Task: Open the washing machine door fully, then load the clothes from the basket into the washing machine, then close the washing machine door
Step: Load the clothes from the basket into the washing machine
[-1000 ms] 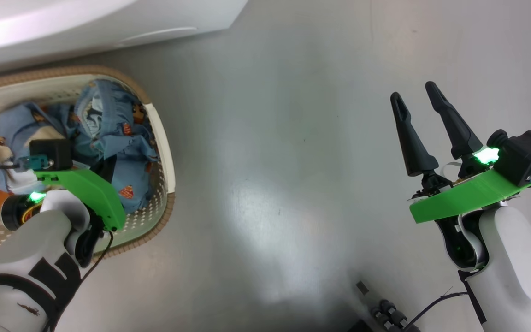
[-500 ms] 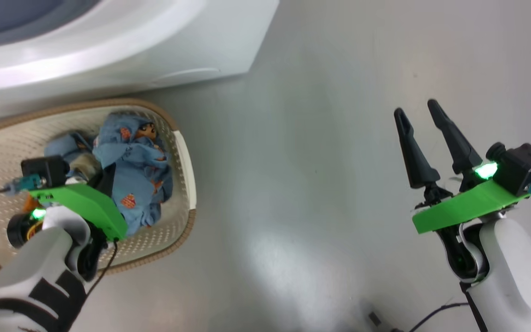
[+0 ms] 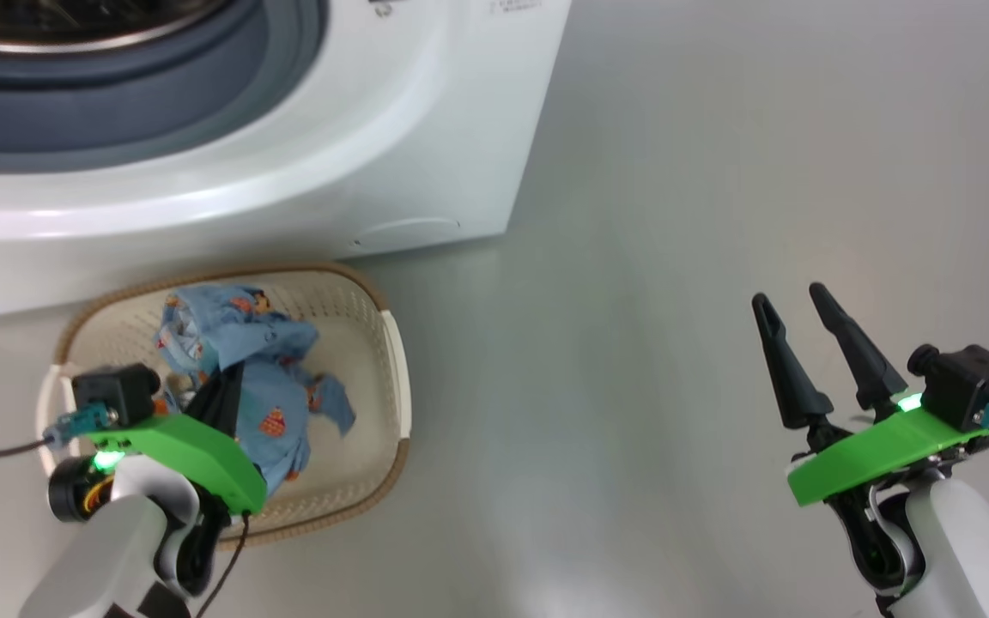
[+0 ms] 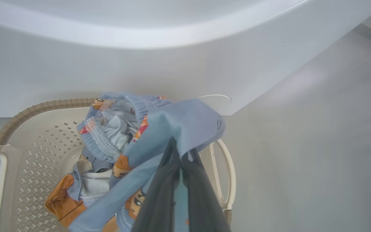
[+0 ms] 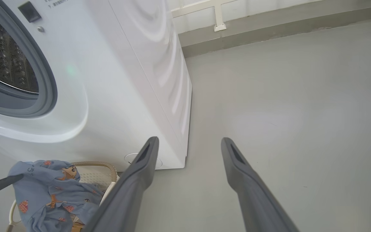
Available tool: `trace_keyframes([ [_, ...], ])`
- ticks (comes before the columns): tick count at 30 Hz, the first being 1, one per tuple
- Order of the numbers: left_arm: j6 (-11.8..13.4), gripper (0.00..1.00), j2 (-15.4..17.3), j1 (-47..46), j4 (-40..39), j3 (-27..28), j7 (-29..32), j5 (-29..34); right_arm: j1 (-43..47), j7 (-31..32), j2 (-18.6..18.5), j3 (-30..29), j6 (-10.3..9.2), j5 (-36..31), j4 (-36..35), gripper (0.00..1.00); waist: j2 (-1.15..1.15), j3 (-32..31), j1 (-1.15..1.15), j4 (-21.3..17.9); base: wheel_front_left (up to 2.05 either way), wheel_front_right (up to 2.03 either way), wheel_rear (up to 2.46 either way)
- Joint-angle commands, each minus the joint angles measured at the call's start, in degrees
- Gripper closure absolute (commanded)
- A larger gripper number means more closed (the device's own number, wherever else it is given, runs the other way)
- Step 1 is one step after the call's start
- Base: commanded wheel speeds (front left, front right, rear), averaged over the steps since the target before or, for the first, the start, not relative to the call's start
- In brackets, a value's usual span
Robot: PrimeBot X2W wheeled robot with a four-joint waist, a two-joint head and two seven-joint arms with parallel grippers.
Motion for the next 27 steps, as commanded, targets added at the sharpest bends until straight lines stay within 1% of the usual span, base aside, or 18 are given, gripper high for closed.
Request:
trace_keyframes([
  [1, -0.09, 1.0, 1.59, 1.63, -1.81, 3.04, -0.77, 1.65, 2.19, -0.43, -0.78, 1.22, 0.07, 0.35, -0.8, 0.0, 0.0, -3.98, 0.0, 1.72, 0.0, 0.0, 0.0],
  [13, -0.09, 1.0, 0.86, 9.57, -9.29, 13.36, -0.77, 10.97, 6.19, -0.43, -1.9, 2.14, 0.07, 1.74, 0.58, 0.0, 0.0, -11.45, 0.0, 3.03, 0.0, 0.0, 0.0],
  [20, -0.09, 1.0, 0.15, 14.35, -13.77, 19.08, -0.77, 16.09, 8.67, -0.43, -2.45, 1.47, 0.07, 2.45, 0.76, 0.0, 0.0, -14.69, 0.0, 3.67, 0.0, 0.0, 0.0],
  [27, -0.09, 1.0, -1.53, 19.86, -19.16, 24.47, -0.77, 21.13, 11.79, -0.43, -2.77, 0.44, 0.07, 2.85, 0.7, 0.0, 0.0, -17.9, 0.0, 4.22, 0.0, 0.0, 0.0],
])
